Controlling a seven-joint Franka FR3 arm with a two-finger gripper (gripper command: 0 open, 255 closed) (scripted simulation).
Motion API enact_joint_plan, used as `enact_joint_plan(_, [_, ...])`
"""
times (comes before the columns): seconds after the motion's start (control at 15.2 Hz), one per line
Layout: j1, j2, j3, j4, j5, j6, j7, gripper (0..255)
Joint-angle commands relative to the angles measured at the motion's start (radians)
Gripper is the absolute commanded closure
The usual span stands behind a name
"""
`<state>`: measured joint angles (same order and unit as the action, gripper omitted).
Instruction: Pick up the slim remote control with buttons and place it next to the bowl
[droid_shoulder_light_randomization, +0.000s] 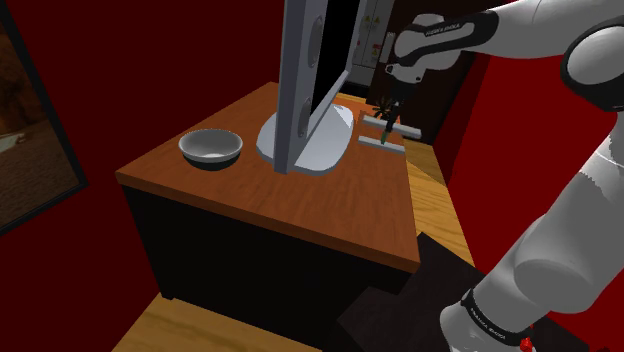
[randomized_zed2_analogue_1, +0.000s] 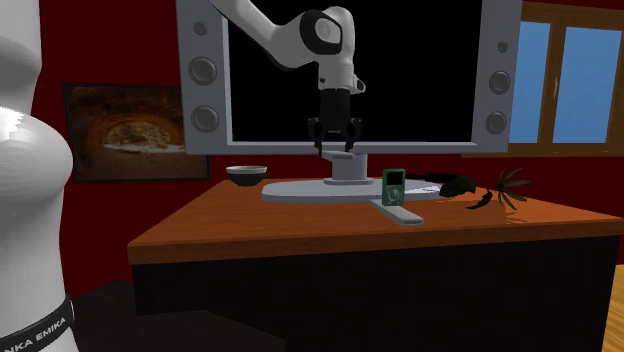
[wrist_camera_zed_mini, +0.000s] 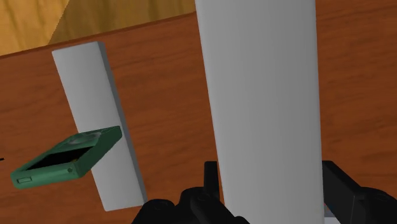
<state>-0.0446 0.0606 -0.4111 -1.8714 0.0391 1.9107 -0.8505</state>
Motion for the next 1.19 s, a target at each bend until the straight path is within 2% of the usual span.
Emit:
enact_joint_plan(0.0, [0.024,-0.022,0.02,-0.024,-0.01,0.005,0.047,255])
enact_joint_plan(0.53, [0.122,-0.09,0.116,-0.101,-0.031,0.022,0.249,255])
enact_joint_plan(1.12, [0.227,-0.088,0.226,-0.1,-0.025,0.025,0.462,255])
